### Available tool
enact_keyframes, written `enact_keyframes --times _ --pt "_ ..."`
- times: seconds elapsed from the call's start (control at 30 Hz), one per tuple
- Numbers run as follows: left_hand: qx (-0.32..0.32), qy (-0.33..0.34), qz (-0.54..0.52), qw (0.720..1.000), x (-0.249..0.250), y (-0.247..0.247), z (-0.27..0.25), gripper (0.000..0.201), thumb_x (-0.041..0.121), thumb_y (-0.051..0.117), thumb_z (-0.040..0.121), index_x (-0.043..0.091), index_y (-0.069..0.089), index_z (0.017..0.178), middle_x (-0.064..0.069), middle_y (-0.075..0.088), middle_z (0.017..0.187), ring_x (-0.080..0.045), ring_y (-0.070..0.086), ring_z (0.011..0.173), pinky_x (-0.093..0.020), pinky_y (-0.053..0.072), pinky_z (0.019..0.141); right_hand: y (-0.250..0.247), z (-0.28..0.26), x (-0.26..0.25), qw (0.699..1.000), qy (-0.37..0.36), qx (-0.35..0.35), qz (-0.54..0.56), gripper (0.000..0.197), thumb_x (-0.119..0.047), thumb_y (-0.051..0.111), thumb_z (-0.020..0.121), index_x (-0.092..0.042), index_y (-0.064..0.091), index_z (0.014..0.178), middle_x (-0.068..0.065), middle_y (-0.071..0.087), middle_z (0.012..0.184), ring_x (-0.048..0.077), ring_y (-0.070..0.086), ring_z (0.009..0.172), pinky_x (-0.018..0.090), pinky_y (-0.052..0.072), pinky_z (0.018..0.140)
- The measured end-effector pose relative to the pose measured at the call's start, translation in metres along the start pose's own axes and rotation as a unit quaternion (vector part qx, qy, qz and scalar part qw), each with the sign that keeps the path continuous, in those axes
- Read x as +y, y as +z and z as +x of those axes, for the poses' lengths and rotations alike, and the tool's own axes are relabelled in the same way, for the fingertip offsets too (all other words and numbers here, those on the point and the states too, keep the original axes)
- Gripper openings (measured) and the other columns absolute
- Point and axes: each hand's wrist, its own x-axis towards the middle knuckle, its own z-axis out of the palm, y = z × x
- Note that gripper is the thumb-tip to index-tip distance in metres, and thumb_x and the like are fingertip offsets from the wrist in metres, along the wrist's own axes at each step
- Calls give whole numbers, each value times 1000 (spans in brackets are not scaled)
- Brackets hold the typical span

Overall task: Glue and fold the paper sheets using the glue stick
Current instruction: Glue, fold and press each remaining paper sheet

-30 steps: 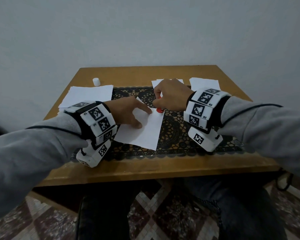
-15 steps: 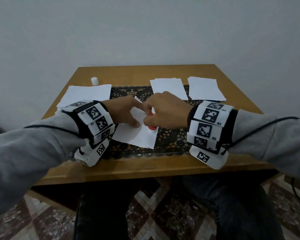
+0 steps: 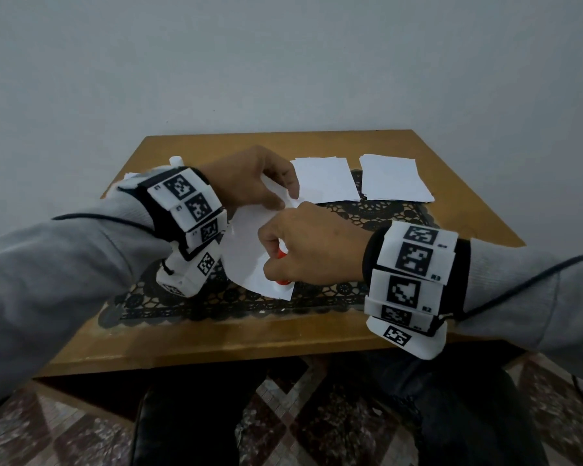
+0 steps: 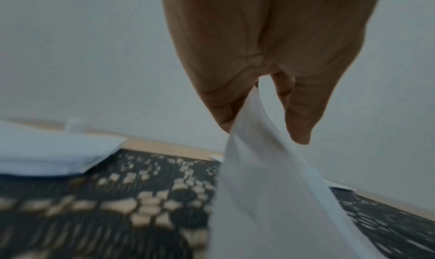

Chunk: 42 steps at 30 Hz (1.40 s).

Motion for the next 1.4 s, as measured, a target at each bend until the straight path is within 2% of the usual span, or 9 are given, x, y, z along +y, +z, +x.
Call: enact_keyframes --times 0.13,0.3,0.47,0.6,0.7,0.83,1.03,1.23,1.4 --pt "-131 -45 55 989 12 -13 1 25 5 73 78 31 75 80 15 71 82 1 60 70 -25 50 76 -5 0 2 1000 -13 -25 13 18 -27 66 83 -11 64 76 -7 53 64 8 46 55 25 37 52" --pt "-190 -102 23 976 -6 -21 -16 27 1 71 79 25 78 89 4 75 93 -16 67 89 -27 53 84 -19 3 24 999 19 -46 10 22 -29 65 84 -16 61 67 4 68 78 18 61 73 33 48 67" --pt "-200 -129 -76 968 -17 -22 -36 21 -1 69 80 16 78 88 -4 75 96 -20 68 95 -22 54 83 -31 11 50 997 67 9 34 21 -28 66 84 -11 67 71 -5 61 70 10 49 57 29 43 59" --pt "-175 -119 -26 977 -19 -13 -45 10 19 72 82 25 77 86 8 74 94 -14 66 96 -32 49 96 -26 19 53 996 69 47 13 18 -27 65 84 -14 64 72 -13 56 76 15 54 66 30 44 62" --pt "-158 -123 1 980 -25 2 -48 25 18 73 81 31 74 103 16 67 113 -7 58 106 -28 40 103 -20 26 53 995 73 70 2 17 -29 65 84 -18 61 71 -3 63 78 17 57 64 31 46 60" --pt "-120 -119 21 985 -33 16 -51 50 19 73 82 39 59 126 17 54 131 -7 50 115 -19 32 95 -14 30 55 994 82 66 -2 16 -28 67 83 -15 64 75 -4 63 78 10 50 56 26 40 55" --pt "-101 -110 61 987 -30 23 -49 46 25 73 82 32 61 126 14 55 133 -4 49 105 -15 33 87 -18 33 58 990 107 97 6 19 -30 65 83 -15 64 72 -5 60 77 20 60 73 34 50 71" --pt "-104 -93 83 987 -30 23 -49 47 24 74 82 30 60 127 10 55 135 -3 49 103 -15 33 84 -28 34 63 985 128 116 -25 18 -30 64 84 -16 62 73 -3 56 80 20 54 83 31 43 69" --pt "-99 -94 76 988 -30 24 -50 47 23 73 82 29 61 127 11 55 135 -1 47 103 -14 32 85 -25 26 59 989 113 93 5 22 -30 65 84 -17 59 67 -7 55 75 18 56 71 32 45 67"
